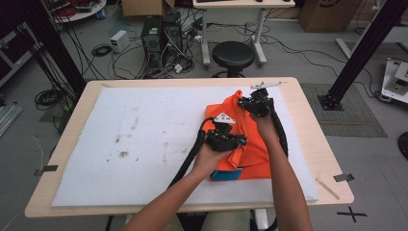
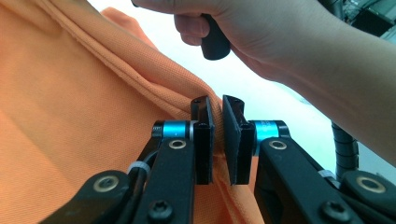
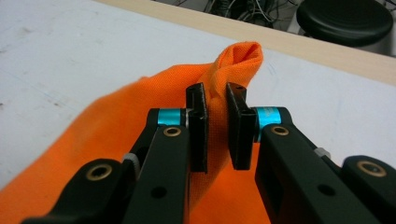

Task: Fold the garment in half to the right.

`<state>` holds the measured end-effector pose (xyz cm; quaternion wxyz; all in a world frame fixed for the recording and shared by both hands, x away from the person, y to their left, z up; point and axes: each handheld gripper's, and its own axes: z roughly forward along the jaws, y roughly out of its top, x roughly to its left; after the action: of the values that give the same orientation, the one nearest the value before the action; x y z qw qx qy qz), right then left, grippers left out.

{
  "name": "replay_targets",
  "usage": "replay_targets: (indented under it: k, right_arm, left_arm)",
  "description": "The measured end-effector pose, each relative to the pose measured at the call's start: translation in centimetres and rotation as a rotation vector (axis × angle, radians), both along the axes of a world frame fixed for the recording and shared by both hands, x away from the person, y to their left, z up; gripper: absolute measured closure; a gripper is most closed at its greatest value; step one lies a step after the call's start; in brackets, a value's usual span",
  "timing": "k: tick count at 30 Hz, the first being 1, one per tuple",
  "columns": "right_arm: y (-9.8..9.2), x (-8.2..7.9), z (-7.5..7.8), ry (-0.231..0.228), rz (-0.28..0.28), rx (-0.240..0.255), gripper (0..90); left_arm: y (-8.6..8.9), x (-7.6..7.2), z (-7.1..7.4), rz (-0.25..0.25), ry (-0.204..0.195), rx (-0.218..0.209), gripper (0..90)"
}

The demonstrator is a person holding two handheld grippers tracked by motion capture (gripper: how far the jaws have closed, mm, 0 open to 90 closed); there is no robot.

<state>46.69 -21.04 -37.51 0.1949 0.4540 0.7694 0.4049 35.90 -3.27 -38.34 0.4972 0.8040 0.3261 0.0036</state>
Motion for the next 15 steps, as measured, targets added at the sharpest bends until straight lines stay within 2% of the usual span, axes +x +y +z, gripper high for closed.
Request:
replay_targets:
  k: [10, 15]
  right_arm:
    - [-3.5, -0.3, -1.9, 0.024, -0.069, -0.009, 80.6]
    - [-4.3, -0.3, -3.0, 0.045, -0.093, -0.027, 80.2]
  left_arm:
    - [-4.0, 0.3, -1.8, -0.025, 0.022, 0.051, 82.0]
    - [-5.3, 0.3, -2.7, -0.02, 0.025, 0.07, 81.5]
